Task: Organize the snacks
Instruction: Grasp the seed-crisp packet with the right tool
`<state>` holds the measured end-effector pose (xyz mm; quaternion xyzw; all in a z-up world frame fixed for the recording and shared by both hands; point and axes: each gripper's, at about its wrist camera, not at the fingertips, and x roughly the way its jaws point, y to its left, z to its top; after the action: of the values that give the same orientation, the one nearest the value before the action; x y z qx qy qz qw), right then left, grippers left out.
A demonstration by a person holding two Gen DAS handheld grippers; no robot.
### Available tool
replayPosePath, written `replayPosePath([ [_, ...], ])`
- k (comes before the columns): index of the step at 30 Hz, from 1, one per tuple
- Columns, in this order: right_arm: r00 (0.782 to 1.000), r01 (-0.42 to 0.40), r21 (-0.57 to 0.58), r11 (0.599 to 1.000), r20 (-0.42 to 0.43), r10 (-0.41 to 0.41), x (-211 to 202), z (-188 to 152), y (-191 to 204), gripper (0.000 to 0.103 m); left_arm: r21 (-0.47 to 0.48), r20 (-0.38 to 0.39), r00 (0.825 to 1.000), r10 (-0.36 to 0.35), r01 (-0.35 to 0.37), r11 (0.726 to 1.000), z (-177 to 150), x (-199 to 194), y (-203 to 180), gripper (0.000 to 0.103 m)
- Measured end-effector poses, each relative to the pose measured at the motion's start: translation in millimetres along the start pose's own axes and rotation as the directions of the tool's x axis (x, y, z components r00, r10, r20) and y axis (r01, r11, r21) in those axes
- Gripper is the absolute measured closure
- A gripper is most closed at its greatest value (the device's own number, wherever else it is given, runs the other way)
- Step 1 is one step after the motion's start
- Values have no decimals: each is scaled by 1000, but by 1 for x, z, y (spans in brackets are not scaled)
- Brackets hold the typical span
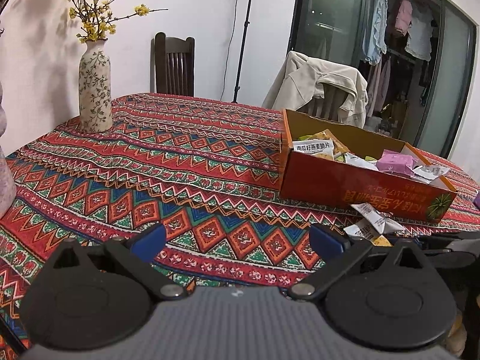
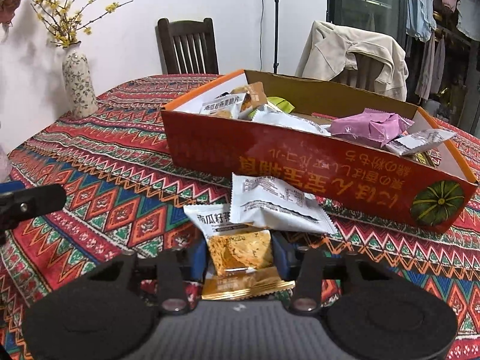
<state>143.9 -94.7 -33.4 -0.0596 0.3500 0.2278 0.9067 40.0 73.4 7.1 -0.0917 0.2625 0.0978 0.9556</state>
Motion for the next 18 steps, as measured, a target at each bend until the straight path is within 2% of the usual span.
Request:
replayPosePath([
  [9, 995, -79, 1, 997, 65, 79, -40, -18, -2, 61, 2, 4, 1000, 25, -25, 1000, 3, -11, -12, 0],
  [18, 985, -71, 28, 997, 161, 66, -78, -27, -31, 61, -23, -28, 999, 47, -48, 999, 0, -9, -33, 0],
])
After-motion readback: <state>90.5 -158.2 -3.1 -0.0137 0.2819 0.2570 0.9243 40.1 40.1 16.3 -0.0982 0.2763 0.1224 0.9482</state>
